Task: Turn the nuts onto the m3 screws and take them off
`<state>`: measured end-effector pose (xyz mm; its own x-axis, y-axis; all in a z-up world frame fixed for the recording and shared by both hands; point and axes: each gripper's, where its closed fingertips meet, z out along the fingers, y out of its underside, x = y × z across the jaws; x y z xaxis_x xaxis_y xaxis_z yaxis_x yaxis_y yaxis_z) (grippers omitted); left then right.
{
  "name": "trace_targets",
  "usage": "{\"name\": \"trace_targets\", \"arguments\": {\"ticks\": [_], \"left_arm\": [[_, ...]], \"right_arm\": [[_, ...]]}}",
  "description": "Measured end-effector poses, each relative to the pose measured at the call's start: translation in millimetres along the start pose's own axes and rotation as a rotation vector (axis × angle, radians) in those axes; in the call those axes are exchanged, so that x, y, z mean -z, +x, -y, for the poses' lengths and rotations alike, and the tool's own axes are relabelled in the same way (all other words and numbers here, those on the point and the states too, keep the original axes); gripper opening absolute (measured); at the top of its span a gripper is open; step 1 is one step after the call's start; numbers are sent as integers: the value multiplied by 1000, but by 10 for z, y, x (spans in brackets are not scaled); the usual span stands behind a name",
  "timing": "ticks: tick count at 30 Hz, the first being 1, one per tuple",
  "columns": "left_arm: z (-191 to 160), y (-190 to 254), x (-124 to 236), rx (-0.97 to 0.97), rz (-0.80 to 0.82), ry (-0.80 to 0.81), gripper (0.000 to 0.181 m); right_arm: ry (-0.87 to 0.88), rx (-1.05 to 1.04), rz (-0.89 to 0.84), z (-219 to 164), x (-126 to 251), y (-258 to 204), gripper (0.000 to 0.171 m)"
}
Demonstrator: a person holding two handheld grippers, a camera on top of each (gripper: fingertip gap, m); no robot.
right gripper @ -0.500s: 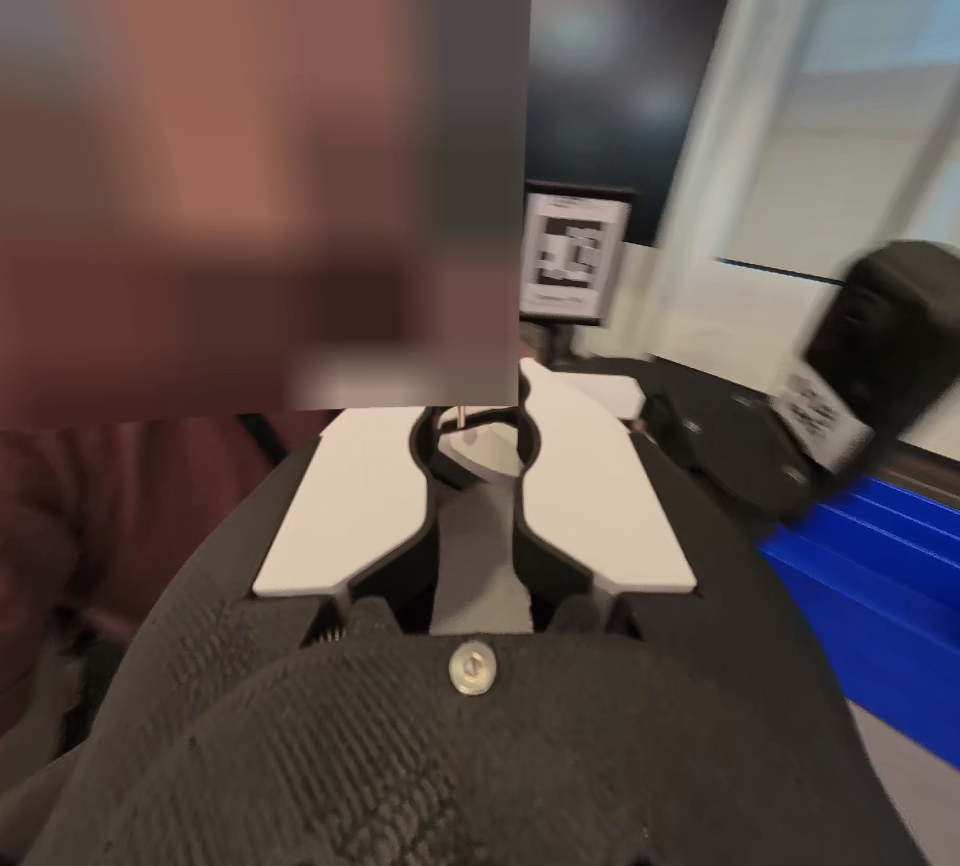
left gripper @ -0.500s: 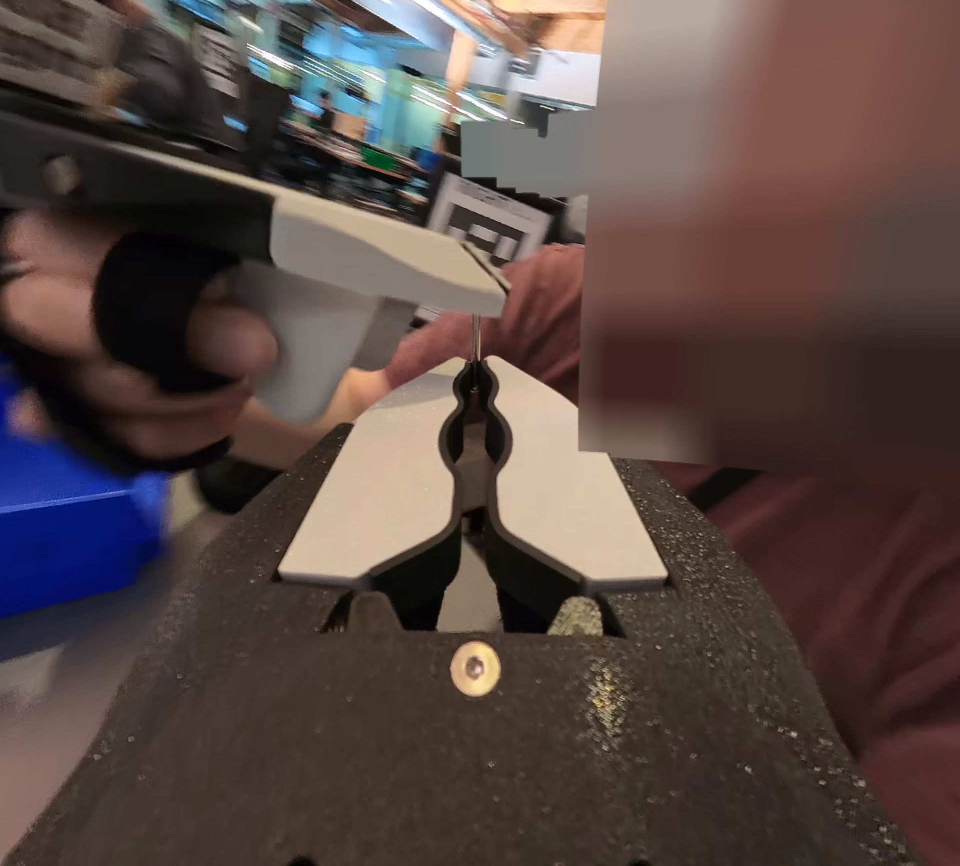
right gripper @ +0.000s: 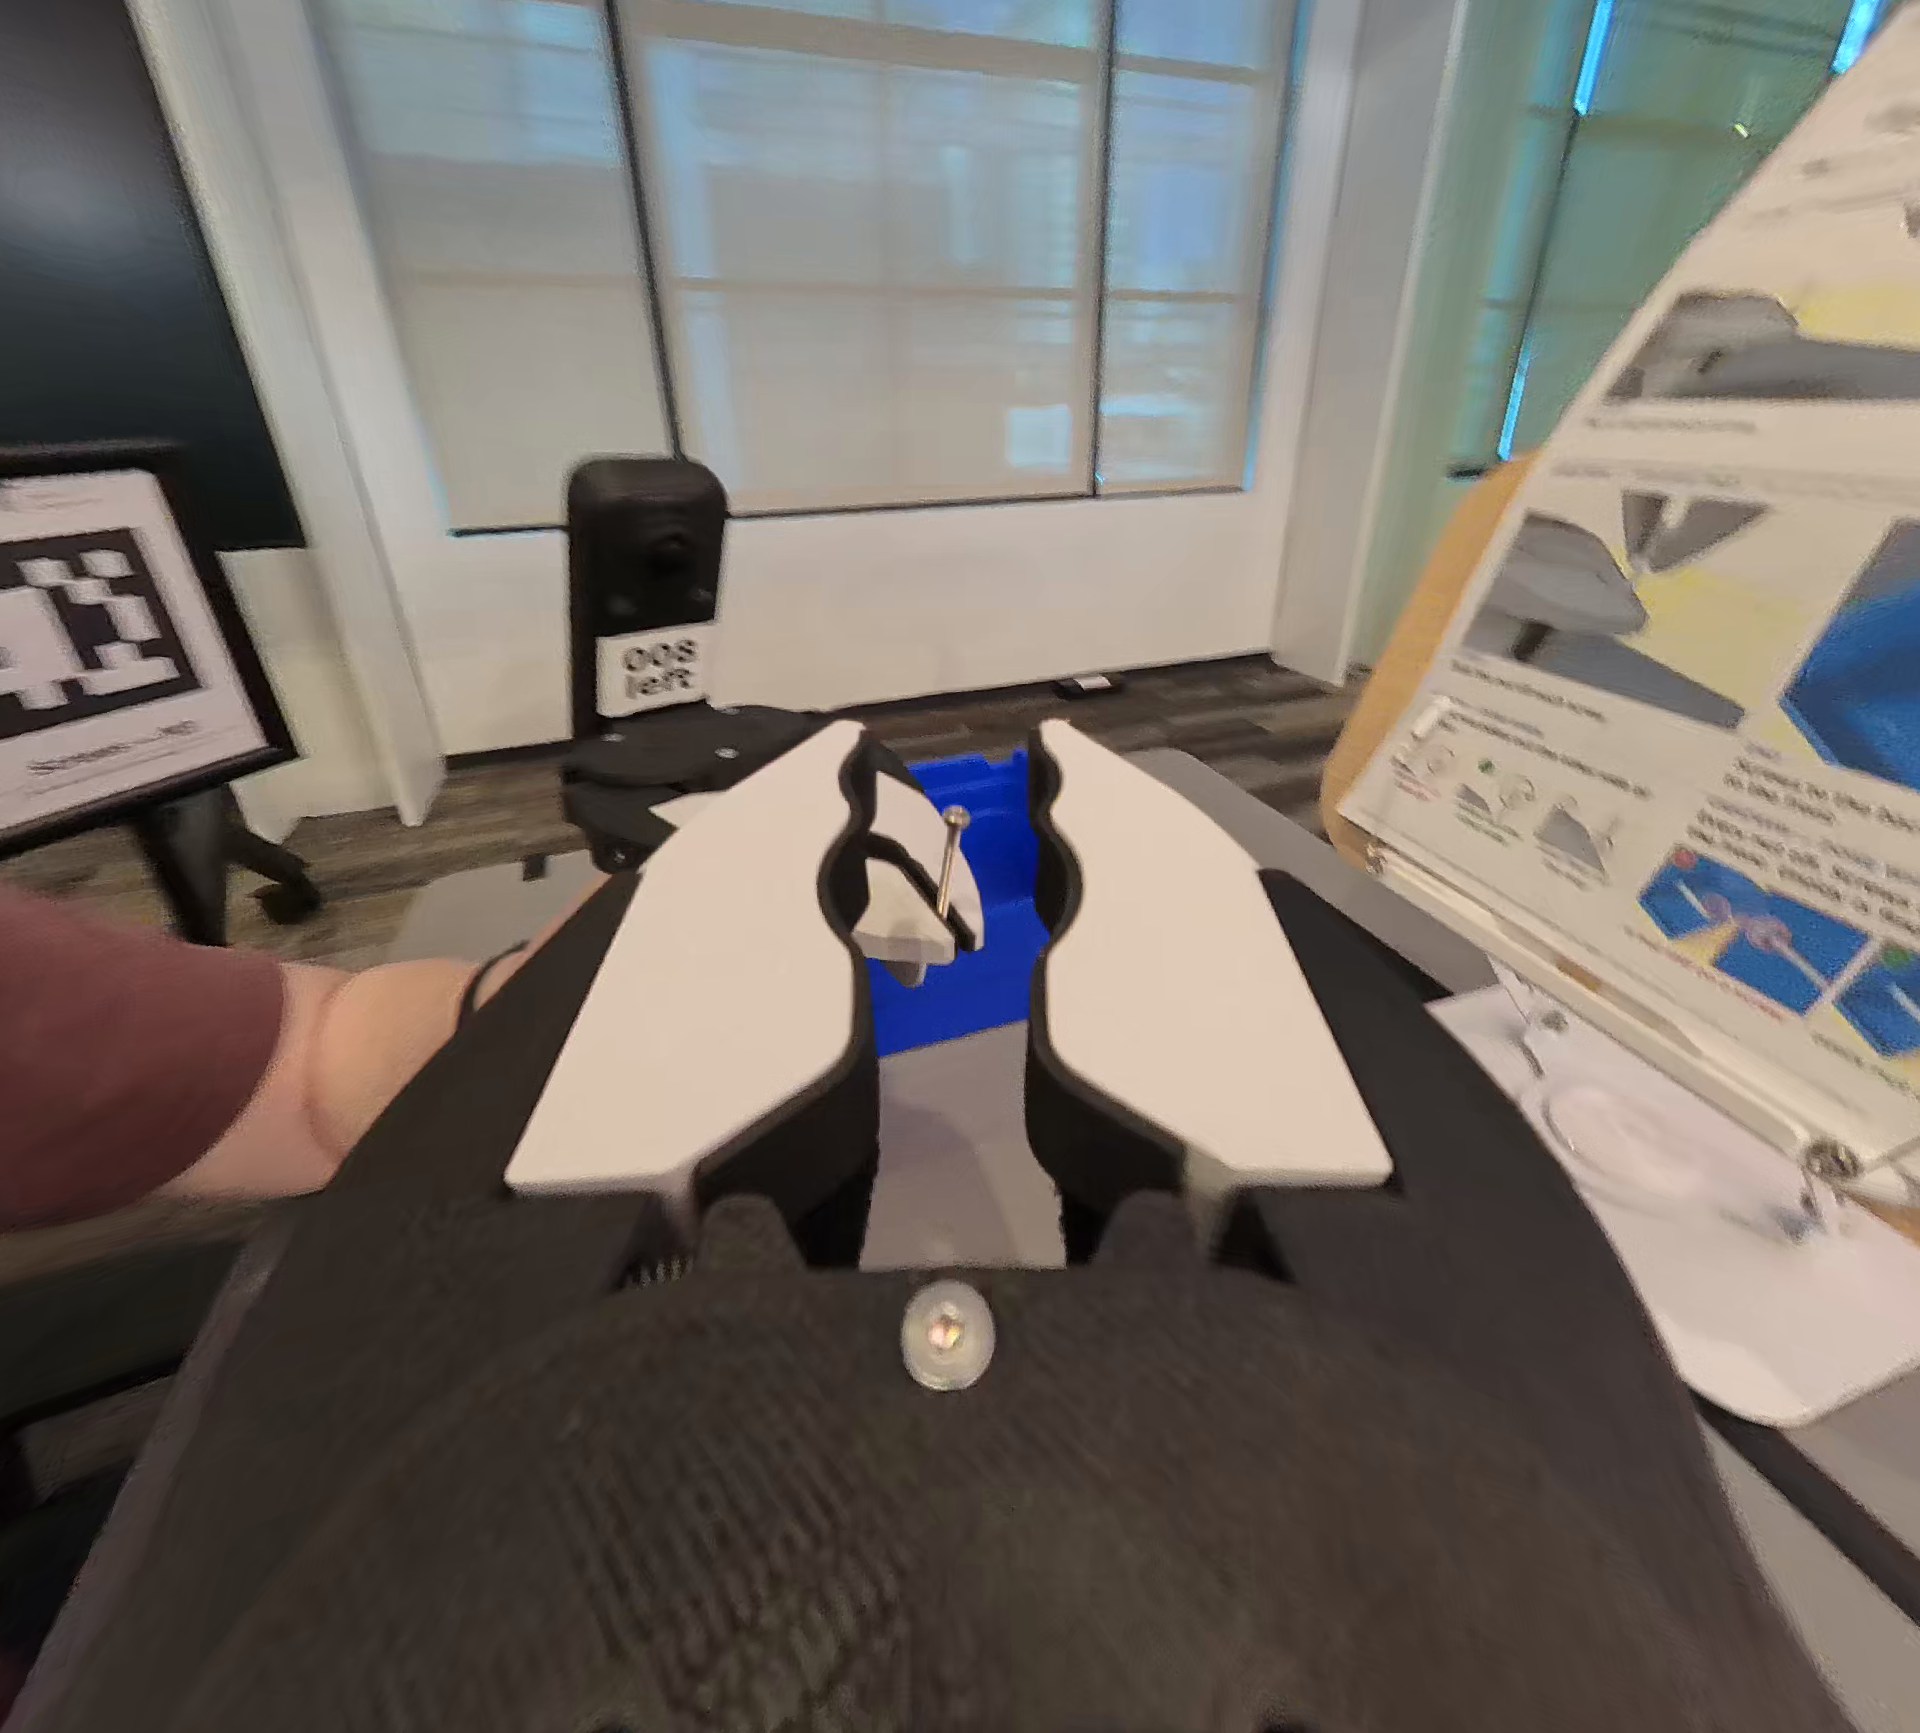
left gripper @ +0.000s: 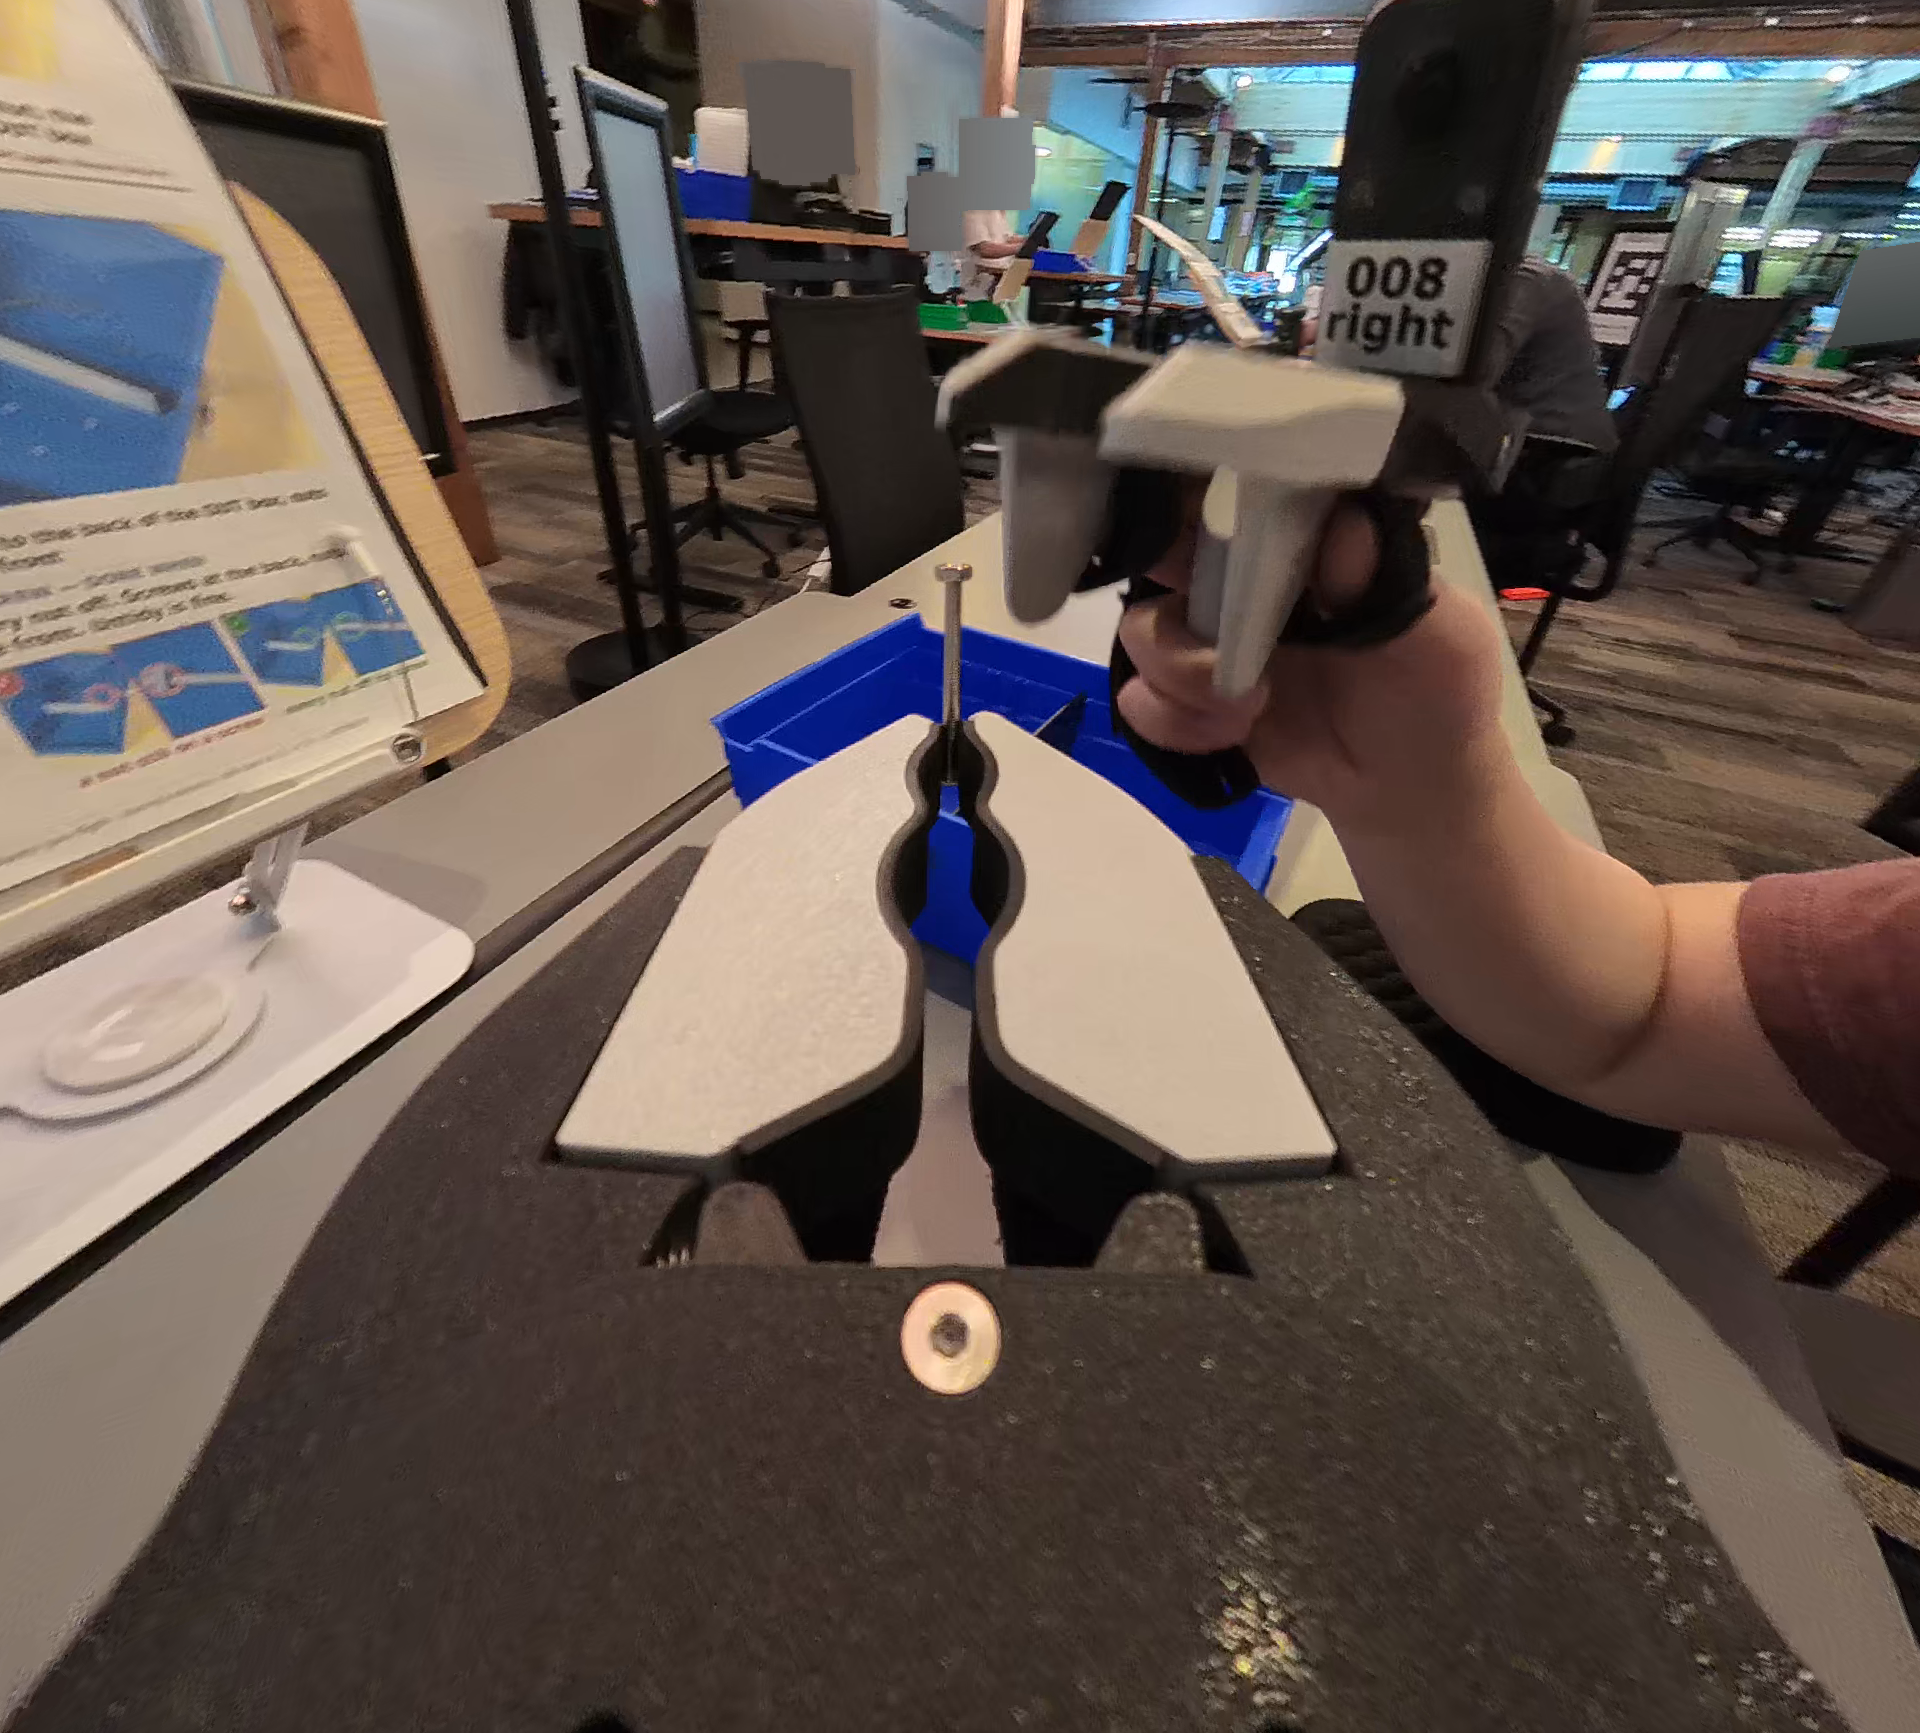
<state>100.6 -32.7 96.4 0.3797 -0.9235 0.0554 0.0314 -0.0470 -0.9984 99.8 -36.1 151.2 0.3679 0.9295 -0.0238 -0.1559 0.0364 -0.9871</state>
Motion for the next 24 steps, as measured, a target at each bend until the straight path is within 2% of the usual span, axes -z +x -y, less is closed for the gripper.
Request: {"name": "trace_targets", "arguments": {"ticks": [6,24], "left_arm": [[-18,-15,-6,-10,20,-5,2],[-40,2,-18,1,13,-10,2]], "right_arm": [[-42,-47,-58,-204,-105,83,21],[-82,-127,32,-275,-118,47,6]]}}
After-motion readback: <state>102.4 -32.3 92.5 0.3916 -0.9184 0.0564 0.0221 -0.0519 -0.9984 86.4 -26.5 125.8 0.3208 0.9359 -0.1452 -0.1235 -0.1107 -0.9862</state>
